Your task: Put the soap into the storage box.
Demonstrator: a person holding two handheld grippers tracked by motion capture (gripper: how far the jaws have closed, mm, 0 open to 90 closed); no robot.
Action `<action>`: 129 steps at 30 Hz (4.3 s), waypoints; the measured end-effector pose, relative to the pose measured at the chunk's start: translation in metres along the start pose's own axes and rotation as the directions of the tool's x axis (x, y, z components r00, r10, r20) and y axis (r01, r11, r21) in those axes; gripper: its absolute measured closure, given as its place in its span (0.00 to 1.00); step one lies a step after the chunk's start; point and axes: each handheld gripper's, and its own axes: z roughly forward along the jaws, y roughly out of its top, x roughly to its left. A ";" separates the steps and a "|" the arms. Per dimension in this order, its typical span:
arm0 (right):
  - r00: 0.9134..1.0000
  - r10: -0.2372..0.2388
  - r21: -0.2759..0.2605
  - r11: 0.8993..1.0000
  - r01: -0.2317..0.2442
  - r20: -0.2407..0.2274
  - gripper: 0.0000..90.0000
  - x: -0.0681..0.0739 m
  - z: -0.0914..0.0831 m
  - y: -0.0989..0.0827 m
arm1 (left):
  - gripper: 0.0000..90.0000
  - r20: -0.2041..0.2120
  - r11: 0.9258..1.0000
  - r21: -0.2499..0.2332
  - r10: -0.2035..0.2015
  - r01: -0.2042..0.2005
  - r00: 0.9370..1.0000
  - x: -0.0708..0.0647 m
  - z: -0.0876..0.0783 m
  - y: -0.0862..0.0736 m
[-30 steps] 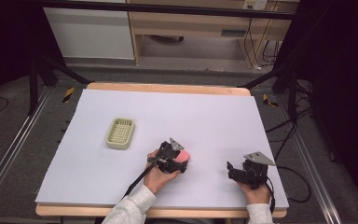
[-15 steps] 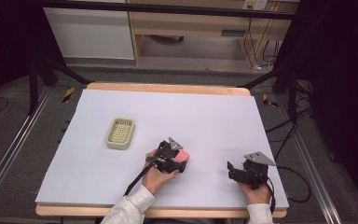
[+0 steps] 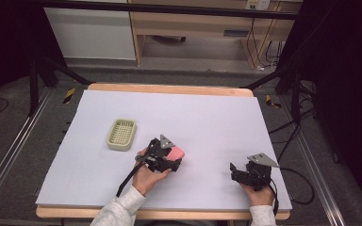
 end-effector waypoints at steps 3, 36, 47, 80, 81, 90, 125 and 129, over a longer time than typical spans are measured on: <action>1.000 -0.003 -0.003 1.000 0.003 0.002 0.14 0.000 0.000 0.000 | 0.41 -0.006 1.000 -0.003 0.000 0.000 1.000 0.004 -0.005 0.000; 1.000 -0.011 -0.001 1.000 0.011 0.002 0.14 0.002 0.000 0.000 | 0.41 -0.093 0.988 -0.104 -0.124 0.114 0.988 0.071 -0.069 -0.022; 1.000 -0.014 -0.001 1.000 0.014 -0.002 0.14 0.002 0.001 0.000 | 0.41 -0.110 0.983 -0.124 -0.153 0.139 0.982 0.085 -0.072 -0.019; 1.000 -0.015 0.007 1.000 0.015 -0.005 0.14 0.003 0.004 0.001 | 0.41 -0.163 0.972 -0.142 -0.212 0.190 0.964 0.128 -0.072 -0.012; 1.000 -0.017 0.008 1.000 0.017 -0.004 0.14 0.003 0.004 0.001 | 0.41 -0.164 0.972 -0.137 -0.210 0.189 0.964 0.130 -0.072 -0.012; 1.000 -0.016 0.011 1.000 0.016 -0.006 0.14 0.004 0.005 0.001 | 0.41 -0.177 0.967 -0.136 -0.240 0.218 0.955 0.145 -0.061 -0.010; 1.000 -0.027 0.011 1.000 0.027 -0.009 0.14 0.005 0.007 0.003 | 0.41 -0.235 0.961 -0.097 -0.276 0.260 0.932 0.176 -0.035 -0.019; 1.000 -0.029 0.011 1.000 0.029 -0.009 0.14 0.005 0.007 0.002 | 0.41 -0.233 0.961 -0.085 -0.274 0.262 0.933 0.177 -0.031 -0.020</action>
